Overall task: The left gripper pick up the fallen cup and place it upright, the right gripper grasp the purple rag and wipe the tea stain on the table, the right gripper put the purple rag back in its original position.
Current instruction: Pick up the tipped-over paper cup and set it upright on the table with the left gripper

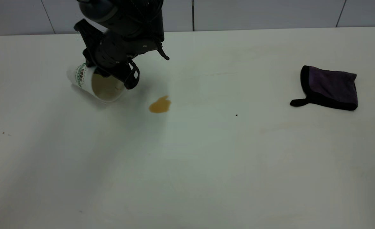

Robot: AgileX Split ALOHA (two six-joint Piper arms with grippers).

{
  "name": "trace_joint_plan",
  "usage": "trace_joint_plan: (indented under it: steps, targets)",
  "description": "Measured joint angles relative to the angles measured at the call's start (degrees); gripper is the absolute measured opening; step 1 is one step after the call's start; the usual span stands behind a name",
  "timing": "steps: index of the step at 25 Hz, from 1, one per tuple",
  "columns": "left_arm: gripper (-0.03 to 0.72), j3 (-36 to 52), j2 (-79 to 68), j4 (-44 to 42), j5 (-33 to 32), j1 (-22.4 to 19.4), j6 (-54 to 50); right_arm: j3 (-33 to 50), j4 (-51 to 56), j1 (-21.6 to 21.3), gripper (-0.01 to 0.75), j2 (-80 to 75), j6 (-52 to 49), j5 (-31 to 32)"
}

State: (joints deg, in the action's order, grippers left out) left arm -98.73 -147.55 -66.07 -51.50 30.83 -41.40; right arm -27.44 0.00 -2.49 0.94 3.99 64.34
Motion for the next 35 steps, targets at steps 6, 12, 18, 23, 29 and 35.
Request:
trace_joint_plan:
  steps: [6,12,18,23,29,35]
  targets:
    - [-0.023,-8.4,0.7,12.2,-5.2,-1.3,14.8,0.0,0.0,0.0,0.237,0.0,0.0,0.0]
    - [-0.023,-23.0,5.4,40.2,-8.7,-8.5,35.7,0.0,0.0,0.0,0.237,0.0,0.0,0.0]
    - [-0.024,-28.5,6.3,61.2,-9.1,-16.4,46.9,0.0,0.0,0.0,0.237,0.0,0.0,0.0]
    - [-0.024,-28.6,4.9,69.3,-8.3,-21.7,52.0,0.0,0.0,0.0,0.237,0.0,0.0,0.0]
    - [-0.024,-28.6,1.6,78.1,-6.4,-26.5,55.3,0.0,0.0,0.0,0.238,0.0,0.0,0.0]
    - [-0.016,-28.6,-2.1,81.9,-5.0,-28.5,55.9,0.0,0.0,0.0,0.238,0.0,0.0,0.0]
